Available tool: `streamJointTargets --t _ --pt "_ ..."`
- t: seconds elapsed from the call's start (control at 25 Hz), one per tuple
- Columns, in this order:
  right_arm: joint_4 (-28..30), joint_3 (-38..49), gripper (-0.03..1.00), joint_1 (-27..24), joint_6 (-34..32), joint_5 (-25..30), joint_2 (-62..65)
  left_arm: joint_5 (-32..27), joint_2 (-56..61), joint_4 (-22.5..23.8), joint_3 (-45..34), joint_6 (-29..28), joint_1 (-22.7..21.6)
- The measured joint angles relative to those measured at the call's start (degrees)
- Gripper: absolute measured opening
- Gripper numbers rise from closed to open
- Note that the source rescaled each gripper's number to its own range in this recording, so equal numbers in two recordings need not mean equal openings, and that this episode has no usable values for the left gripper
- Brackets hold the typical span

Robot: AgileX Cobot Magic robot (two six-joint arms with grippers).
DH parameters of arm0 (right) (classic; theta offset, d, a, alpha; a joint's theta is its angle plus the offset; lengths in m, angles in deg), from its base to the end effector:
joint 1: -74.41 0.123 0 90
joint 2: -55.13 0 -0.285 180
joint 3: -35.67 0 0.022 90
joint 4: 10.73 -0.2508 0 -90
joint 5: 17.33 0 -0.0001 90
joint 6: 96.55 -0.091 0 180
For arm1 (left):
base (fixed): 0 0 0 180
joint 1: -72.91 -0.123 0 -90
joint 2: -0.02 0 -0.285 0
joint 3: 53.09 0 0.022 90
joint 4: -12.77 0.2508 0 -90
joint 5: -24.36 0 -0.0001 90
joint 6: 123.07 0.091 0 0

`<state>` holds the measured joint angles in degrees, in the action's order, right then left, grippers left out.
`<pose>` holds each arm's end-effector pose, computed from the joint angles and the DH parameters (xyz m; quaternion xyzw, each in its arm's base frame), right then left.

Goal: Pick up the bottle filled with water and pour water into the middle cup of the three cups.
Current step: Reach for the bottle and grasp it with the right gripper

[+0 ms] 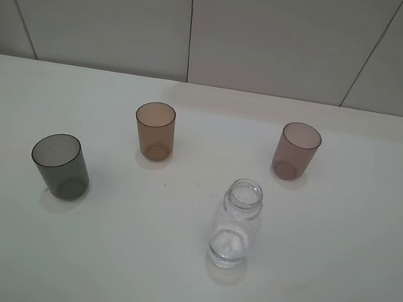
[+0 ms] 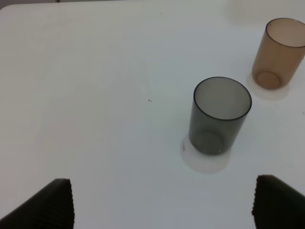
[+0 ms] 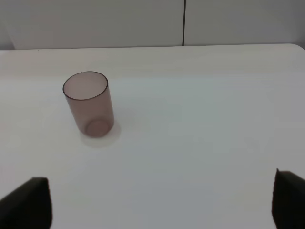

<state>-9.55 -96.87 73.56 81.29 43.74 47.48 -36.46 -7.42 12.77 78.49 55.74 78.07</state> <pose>-0.0077 -0.0015 0.2822 0.0228 0.8485 -0.0042 0.5286 -0.0061 0.0005 0.2779 0.0295 0.8507 -0.0291 0.5241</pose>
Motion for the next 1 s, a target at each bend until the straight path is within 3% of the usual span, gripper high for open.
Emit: streamJointTargets --t 1.0 --pt "0.0 0.0 1.0 0.0 0.0 0.0 0.0 0.0 0.0 0.0 0.0 0.0 0.0"
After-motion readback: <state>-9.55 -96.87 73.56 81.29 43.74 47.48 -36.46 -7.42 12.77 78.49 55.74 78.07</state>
